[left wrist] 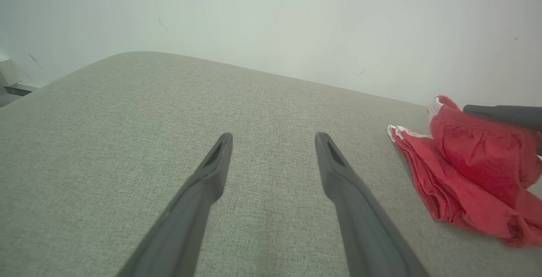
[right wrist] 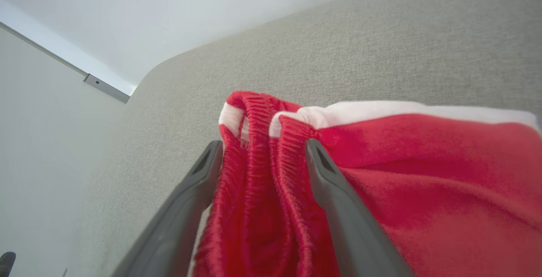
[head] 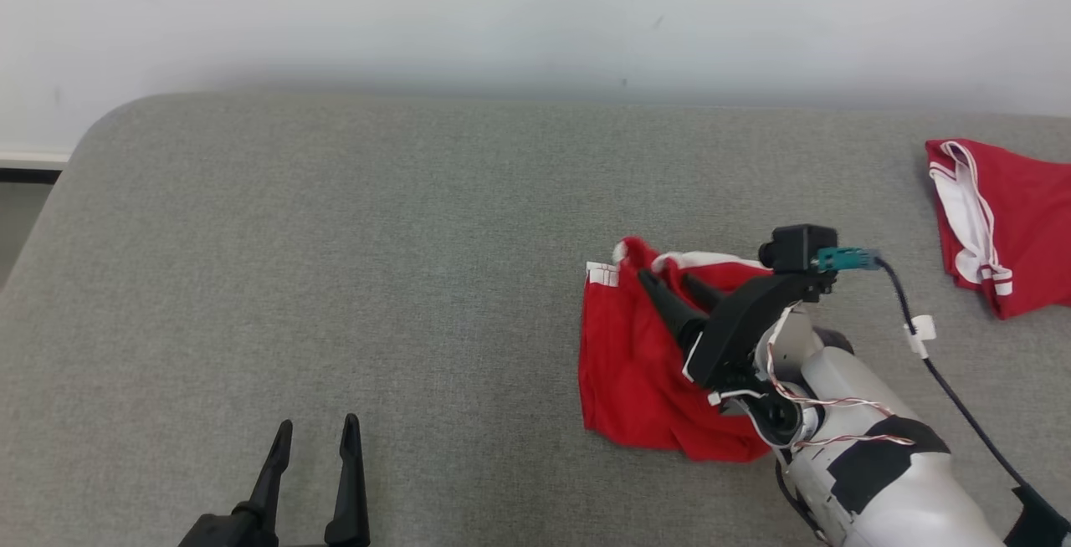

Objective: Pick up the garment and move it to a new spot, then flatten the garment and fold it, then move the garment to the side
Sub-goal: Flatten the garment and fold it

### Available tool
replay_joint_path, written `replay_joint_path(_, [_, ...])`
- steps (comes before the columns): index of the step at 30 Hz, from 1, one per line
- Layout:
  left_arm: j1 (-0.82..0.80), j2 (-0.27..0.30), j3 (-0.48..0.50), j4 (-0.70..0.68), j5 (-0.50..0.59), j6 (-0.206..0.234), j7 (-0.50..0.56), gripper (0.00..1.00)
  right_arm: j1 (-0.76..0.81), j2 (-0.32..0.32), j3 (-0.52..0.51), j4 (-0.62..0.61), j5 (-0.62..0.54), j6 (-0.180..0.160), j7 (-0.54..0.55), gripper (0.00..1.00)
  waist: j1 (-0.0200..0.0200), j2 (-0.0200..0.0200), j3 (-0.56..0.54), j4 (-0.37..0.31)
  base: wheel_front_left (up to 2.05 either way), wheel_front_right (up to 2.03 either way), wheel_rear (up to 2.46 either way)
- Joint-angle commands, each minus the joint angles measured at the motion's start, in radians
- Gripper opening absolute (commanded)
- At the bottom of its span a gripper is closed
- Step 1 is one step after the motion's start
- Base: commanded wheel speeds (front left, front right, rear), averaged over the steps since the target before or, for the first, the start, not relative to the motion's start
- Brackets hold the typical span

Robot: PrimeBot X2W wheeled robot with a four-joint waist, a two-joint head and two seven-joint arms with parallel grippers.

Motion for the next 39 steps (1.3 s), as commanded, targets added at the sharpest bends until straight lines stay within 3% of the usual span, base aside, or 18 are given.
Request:
replay_joint_path(1, [0.004,-0.002,0.004,0.000,0.003,0.000,-0.003,1.00,0.005,-0.013,0.005,-0.025,0.008,-0.002,-0.024,1.00,0.0000,0.0000,-0.006,-0.009,0.00,0.00,0.00])
replay_joint_path(8, [0.014,-0.001,0.027,-0.009,0.018,0.001,-0.003,1.00,0.065,-0.106,0.017,-0.180,0.041,-0.002,-0.185,1.00,0.0000,0.0000,-0.017,-0.047,0.00,0.00,0.00])
replay_joint_path(14, [0.026,-0.001,0.047,-0.019,0.035,0.001,-0.003,1.00,0.131,-0.174,0.027,-0.260,-0.010,-0.002,-0.378,1.00,0.0000,0.0000,-0.020,-0.085,0.00,0.00,0.00])
replay_joint_path(19, [0.027,-0.001,0.071,-0.035,0.054,0.012,-0.003,1.00,0.200,-0.192,0.000,-0.313,-0.088,-0.002,-0.453,1.00,0.0000,0.0000,-0.026,-0.113,0.00,0.00,0.00])
replay_joint_path(29, [0.039,-0.001,0.083,-0.040,0.088,0.022,-0.003,1.00,0.414,-0.098,-0.243,-0.513,-0.323,-0.002,-0.458,1.00,0.0000,0.0000,-0.038,-0.146,0.00,0.00,0.00])
replay_joint_path(39, [0.063,-0.001,0.107,-0.041,0.124,0.048,-0.003,1.00,0.619,0.034,-0.355,-0.666,-0.486,-0.002,-0.459,1.00,0.0000,0.0000,-0.053,-0.163,0.00,0.00,0.00])
